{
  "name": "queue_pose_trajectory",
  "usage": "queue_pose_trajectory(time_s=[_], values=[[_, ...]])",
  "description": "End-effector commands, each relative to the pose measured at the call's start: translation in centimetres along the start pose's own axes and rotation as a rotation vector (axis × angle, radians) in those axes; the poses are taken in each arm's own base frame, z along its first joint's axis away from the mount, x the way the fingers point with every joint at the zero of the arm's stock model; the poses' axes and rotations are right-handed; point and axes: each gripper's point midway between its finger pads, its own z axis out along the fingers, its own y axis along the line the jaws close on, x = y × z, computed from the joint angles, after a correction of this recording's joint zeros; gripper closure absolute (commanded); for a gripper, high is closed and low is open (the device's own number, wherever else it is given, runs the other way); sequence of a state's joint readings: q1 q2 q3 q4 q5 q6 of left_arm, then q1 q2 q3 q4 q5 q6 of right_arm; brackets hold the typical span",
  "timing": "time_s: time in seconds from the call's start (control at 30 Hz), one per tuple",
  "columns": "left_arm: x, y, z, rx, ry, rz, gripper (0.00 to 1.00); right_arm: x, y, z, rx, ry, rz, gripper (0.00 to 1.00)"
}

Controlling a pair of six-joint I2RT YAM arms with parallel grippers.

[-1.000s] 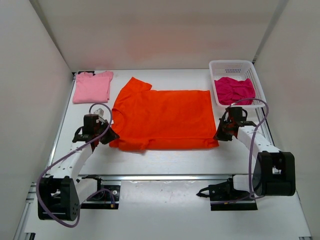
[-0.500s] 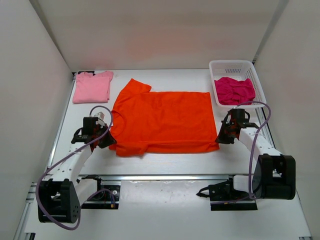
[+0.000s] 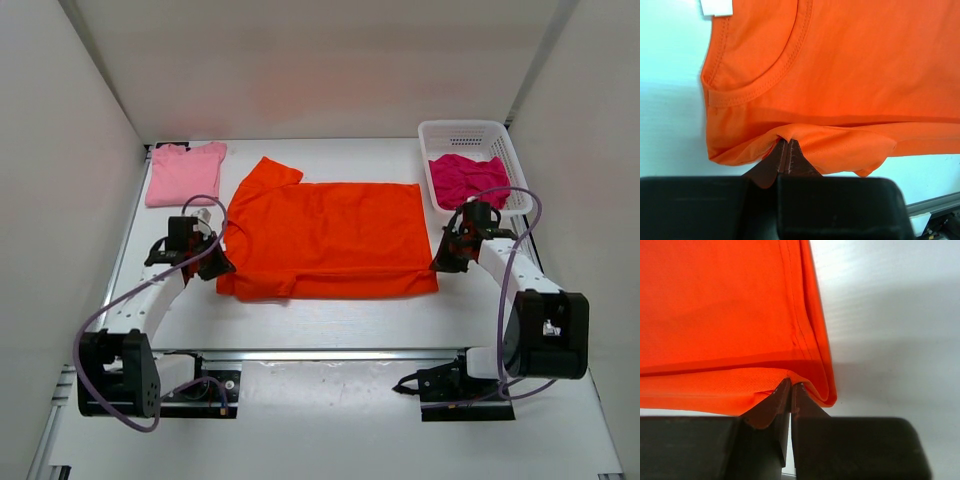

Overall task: Fold and stack the t-shirts
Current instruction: Fold the flattened tshirt in 1/3 of the way

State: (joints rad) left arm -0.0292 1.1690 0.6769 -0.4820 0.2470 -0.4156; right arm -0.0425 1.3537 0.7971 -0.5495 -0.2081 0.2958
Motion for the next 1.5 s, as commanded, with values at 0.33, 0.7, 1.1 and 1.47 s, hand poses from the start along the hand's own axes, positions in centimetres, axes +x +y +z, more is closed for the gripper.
queue_pose_trajectory(time_s=[0.33, 0.7, 1.1, 1.47], values=[[-3.4, -0.8, 2.0, 0.015, -0.02, -0.007, 1.0, -3.1, 1.4, 2.2, -0.017, 0.022, -0.029, 1.0], [-5.0, -1.6, 2.7, 0.034, -0.03, -0.016, 0.99, -3.6, 1.3, 3.5, -0.017, 0.035, -0.022, 1.0], [-5.8, -1.8, 3.6, 0.024, -0.035, -0.021, 0.97, -4.4, 1.3, 3.7, -0.019, 0.033, -0.023, 1.0], [-7.3, -1.9, 5.1, 0.008, -0.032, -0.025, 0.94, -5.5, 0.8, 4.2, -0.009, 0.034, -0.016, 1.0]])
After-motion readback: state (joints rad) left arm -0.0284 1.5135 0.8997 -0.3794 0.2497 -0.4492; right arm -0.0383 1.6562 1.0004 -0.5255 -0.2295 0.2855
